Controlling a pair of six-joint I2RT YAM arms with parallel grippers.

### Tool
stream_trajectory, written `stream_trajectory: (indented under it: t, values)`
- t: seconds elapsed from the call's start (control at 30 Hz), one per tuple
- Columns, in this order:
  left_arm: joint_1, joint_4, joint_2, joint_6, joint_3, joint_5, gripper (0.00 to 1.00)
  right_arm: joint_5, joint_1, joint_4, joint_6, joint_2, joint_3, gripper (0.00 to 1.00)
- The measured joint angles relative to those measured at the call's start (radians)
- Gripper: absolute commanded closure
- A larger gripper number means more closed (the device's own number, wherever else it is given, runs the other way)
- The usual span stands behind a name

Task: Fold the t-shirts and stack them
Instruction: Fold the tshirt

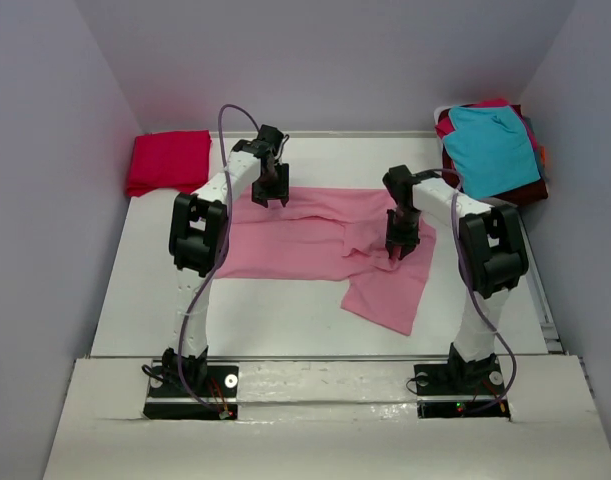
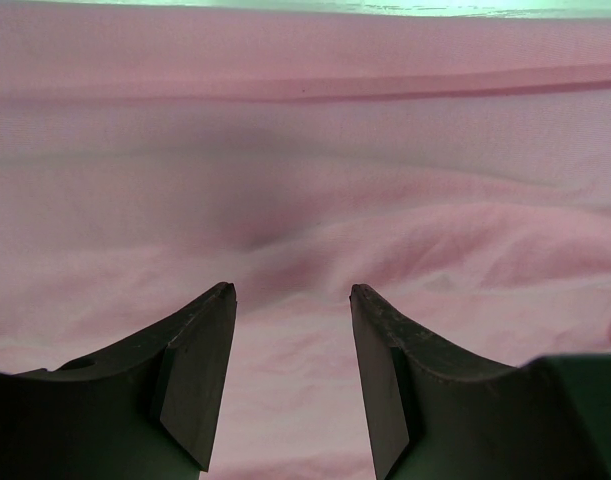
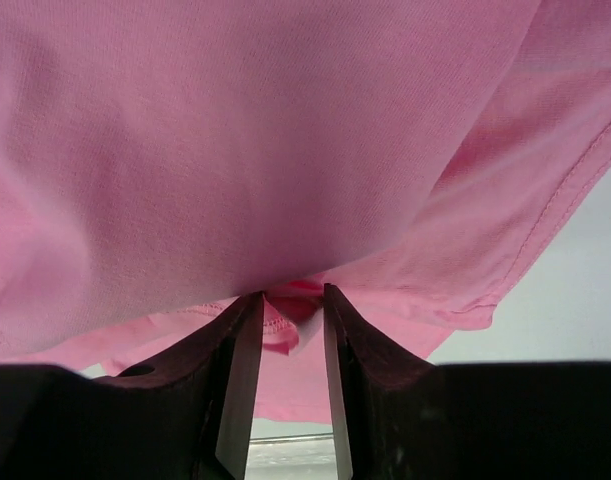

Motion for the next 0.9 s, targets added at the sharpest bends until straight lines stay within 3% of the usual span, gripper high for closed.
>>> stream_trajectory:
  t: [0.3,0.9]
  values:
    - [0.001,0.0,0.0,0.0,0.0,0.005,0.39,-0.002,0.0,-0.001,-0.006,-0.011,-0.002,0.93]
    - [0.007,0.0,0.0,0.0,0.0,0.015,0.39,-0.024,0.0,-0.013,-0.008,-0.158,-0.135,0.9]
